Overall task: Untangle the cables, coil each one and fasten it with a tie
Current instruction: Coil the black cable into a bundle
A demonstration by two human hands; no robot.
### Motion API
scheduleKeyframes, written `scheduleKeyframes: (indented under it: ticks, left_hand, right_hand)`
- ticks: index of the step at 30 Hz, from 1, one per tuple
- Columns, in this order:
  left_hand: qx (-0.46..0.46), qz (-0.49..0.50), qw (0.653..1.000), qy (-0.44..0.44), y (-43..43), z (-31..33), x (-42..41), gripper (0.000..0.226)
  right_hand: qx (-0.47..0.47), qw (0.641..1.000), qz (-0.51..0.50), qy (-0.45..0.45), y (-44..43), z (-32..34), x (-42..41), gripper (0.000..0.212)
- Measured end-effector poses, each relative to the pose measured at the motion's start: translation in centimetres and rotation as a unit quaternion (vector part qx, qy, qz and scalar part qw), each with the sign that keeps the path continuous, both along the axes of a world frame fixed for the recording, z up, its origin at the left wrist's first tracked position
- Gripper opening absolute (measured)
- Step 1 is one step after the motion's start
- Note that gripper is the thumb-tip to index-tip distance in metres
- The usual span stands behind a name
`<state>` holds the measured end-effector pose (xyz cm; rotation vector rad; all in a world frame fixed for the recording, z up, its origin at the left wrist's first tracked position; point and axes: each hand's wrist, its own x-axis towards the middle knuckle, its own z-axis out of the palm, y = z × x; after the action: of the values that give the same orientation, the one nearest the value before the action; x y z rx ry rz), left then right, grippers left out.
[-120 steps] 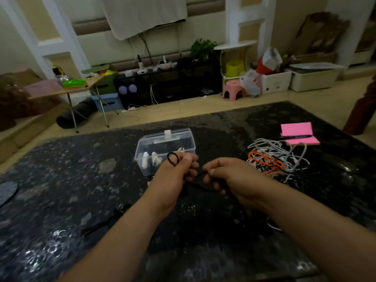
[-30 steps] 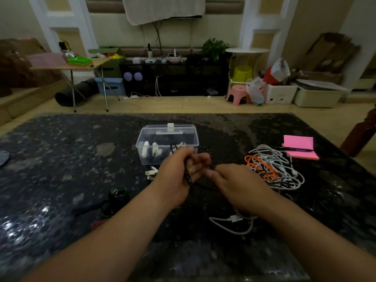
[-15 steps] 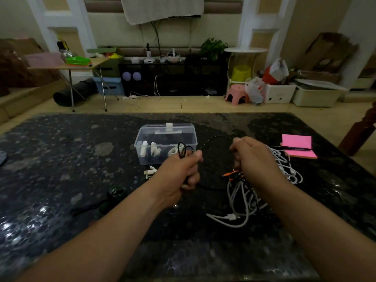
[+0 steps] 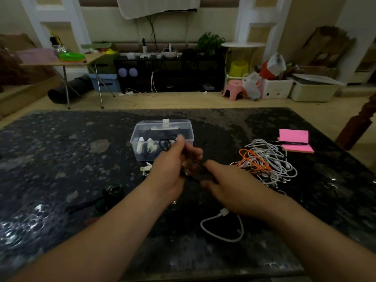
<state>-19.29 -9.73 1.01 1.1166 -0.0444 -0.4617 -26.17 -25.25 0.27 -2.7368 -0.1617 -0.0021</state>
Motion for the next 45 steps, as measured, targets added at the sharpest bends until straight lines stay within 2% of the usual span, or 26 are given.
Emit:
scheduleKeyframes:
  ticks: [3,6,10,12,16,18,20,22,24,25,27,29,30,33,35,36,39,41,45]
  left_hand:
    - [-0.083,0.006,0.995,0.051,1.0,0.5,1.2,0.043]
    - [-0.114,0.0,0.992,0.057,1.4,0.9,1.9,0.046]
    - [-0.14,0.0,0.989,0.047,2.2,1.7,2.8,0.047]
    - [-0.152,0.011,0.987,0.047,2.9,1.9,3.4,0.047]
    - [-0.176,0.031,0.983,0.045,4.5,2.2,4.3,0.048]
    - [-0.193,0.029,0.98,0.042,5.1,2.4,4.4,0.049]
    - [-0.199,0.025,0.979,0.039,5.4,2.6,4.3,0.049]
    - [-0.199,0.019,0.979,0.033,5.3,2.6,4.1,0.049]
    - [-0.197,0.011,0.98,0.026,5.0,2.8,3.9,0.049]
    - [-0.196,0.007,0.98,0.023,4.9,2.8,3.7,0.049]
    - [-0.197,0.004,0.98,0.016,4.9,3.1,3.7,0.048]
    - [-0.201,0.019,0.979,0.004,5.8,3.5,4.1,0.047]
    - [-0.203,0.033,0.979,0.0,6.5,3.8,4.5,0.047]
    - [-0.141,0.064,0.988,-0.025,8.5,4.3,5.4,0.044]
    - [-0.024,0.051,0.996,-0.074,8.4,3.9,5.0,0.036]
    - [0.047,0.028,0.992,-0.11,7.8,3.6,4.4,0.033]
    - [0.203,-0.069,0.961,-0.177,5.0,2.8,2.0,0.034]
    - [0.202,-0.134,0.957,-0.159,3.3,2.4,0.6,0.034]
    - [0.161,-0.185,0.964,-0.099,1.7,1.3,-0.7,0.049]
  right_hand:
    - [-0.011,1.0,-0.024,0.009,-2.4,0.0,0.3,0.009]
    - [-0.014,0.999,-0.03,0.043,-4.2,0.0,0.3,0.017]
    - [0.092,0.994,0.003,0.062,-5.7,0.5,0.1,0.014]
    - [0.134,0.989,0.004,0.066,-6.7,0.9,0.0,0.018]
    - [0.171,0.98,-0.103,0.016,-9.6,0.6,0.3,0.032]
    - [0.118,0.98,-0.162,0.002,-10.7,-0.1,0.9,0.035]
    - [0.031,0.98,-0.197,-0.009,-10.5,-0.5,1.4,0.029]
    - [-0.053,0.972,-0.217,-0.073,-8.4,0.3,1.4,0.034]
    - [-0.063,0.974,-0.147,-0.163,-5.2,1.5,1.2,0.047]
    - [-0.038,0.983,-0.087,-0.157,-3.4,2.0,0.9,0.049]
    - [-0.005,0.998,0.011,-0.061,-0.6,2.0,0.6,0.042]
    - [-0.034,0.998,0.034,0.028,-0.5,1.5,1.1,0.023]
    - [-0.018,0.999,0.027,0.044,-1.2,1.6,1.3,0.021]
    - [0.153,0.987,-0.005,0.04,-3.4,3.6,1.5,0.026]
    - [0.259,0.966,-0.013,0.01,-3.9,4.5,1.2,0.026]
    - [0.282,0.959,-0.01,0.004,-3.8,4.7,1.0,0.027]
    - [0.292,0.956,0.013,0.025,-2.4,4.7,0.9,0.027]
    - [0.271,0.963,-0.001,0.002,-1.6,4.5,1.4,0.027]
    - [0.224,0.963,-0.106,-0.109,-2.0,3.4,2.9,0.032]
